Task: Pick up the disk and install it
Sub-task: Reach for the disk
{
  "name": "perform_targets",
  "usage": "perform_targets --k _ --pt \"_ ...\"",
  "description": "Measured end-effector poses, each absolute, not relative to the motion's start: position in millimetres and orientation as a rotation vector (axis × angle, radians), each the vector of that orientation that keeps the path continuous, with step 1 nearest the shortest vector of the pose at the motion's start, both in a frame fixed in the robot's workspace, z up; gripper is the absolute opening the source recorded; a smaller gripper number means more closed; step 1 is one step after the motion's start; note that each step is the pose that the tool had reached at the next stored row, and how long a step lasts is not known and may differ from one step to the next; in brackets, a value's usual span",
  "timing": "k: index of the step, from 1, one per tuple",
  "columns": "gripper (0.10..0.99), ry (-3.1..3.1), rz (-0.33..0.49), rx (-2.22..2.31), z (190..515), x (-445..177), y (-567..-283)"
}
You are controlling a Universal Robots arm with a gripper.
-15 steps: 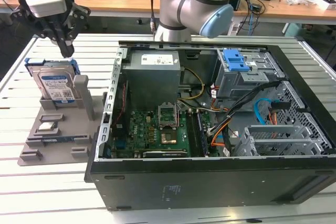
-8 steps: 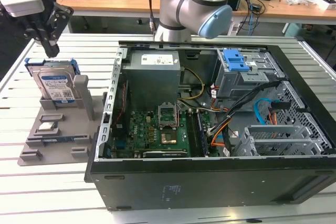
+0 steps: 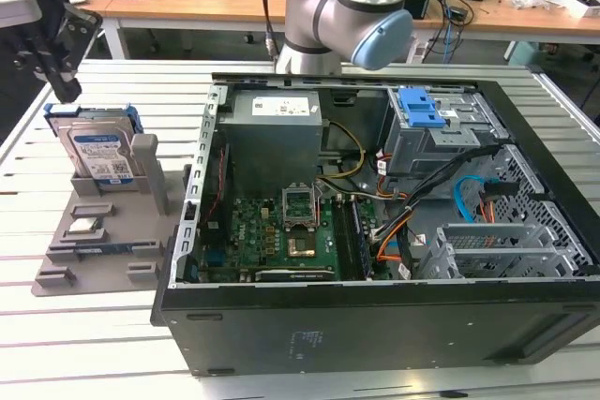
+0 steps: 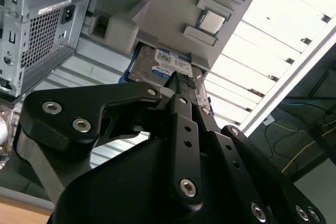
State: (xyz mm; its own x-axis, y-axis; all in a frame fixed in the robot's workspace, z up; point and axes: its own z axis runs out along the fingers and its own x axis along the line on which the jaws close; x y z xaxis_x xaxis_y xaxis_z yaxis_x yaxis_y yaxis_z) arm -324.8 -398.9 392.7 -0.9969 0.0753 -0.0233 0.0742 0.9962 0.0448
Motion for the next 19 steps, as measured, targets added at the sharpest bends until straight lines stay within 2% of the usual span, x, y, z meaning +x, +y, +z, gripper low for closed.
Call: perform_targets --k 12,19 --pt "0.106 3.114 0.068 0.117 390 -366 -399" --pt "0.106 3.114 0.068 0.117 390 -369 -399"
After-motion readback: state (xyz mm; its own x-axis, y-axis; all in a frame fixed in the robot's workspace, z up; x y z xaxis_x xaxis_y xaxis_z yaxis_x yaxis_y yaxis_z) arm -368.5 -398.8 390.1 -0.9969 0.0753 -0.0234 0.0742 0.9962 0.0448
